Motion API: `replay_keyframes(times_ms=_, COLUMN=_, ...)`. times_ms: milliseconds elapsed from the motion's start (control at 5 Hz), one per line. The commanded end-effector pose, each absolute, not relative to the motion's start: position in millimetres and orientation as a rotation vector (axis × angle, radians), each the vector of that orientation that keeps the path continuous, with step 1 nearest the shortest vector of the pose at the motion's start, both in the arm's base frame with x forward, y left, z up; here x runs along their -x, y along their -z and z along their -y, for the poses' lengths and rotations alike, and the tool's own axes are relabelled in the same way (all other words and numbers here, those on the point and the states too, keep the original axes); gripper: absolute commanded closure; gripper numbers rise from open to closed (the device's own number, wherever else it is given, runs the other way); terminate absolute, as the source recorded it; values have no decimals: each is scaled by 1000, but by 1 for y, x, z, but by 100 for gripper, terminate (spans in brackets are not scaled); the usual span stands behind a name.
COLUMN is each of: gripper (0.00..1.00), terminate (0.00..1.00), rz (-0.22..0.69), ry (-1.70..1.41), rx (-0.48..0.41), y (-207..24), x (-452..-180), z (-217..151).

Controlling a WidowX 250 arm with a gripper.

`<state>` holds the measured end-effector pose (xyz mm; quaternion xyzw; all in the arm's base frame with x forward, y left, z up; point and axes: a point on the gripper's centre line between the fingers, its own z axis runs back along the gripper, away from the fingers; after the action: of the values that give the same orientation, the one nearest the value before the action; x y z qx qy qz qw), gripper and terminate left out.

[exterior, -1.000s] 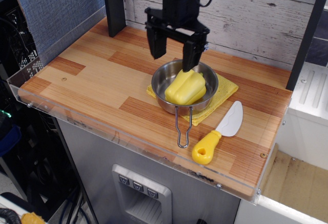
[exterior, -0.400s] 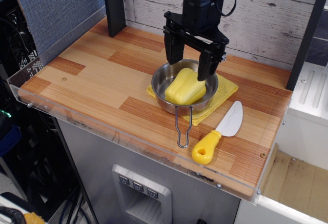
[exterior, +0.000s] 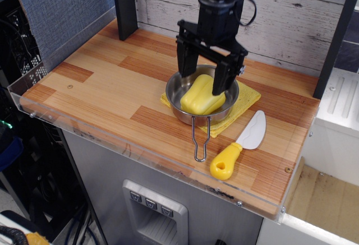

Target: Take the pepper from the pot and move it to the left side of the counter near the wall.

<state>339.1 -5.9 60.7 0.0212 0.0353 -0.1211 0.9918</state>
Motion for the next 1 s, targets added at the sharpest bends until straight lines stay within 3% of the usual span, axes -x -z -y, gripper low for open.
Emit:
replay_keyframes(times_ms=0, gripper=0, terminate=0, rz=-65, ry=259, rx=-54, y=-64, x=-344, z=7)
replay_keyframes(times_ms=600, gripper=0, terminate=0, rz=-91, ry=253, rx=-79, y=-53, x=-345, z=10)
replay_keyframes(times_ms=800, gripper=100, terminate=0, rz=-97, ry=257, rx=-84, y=-53, x=-346, z=11)
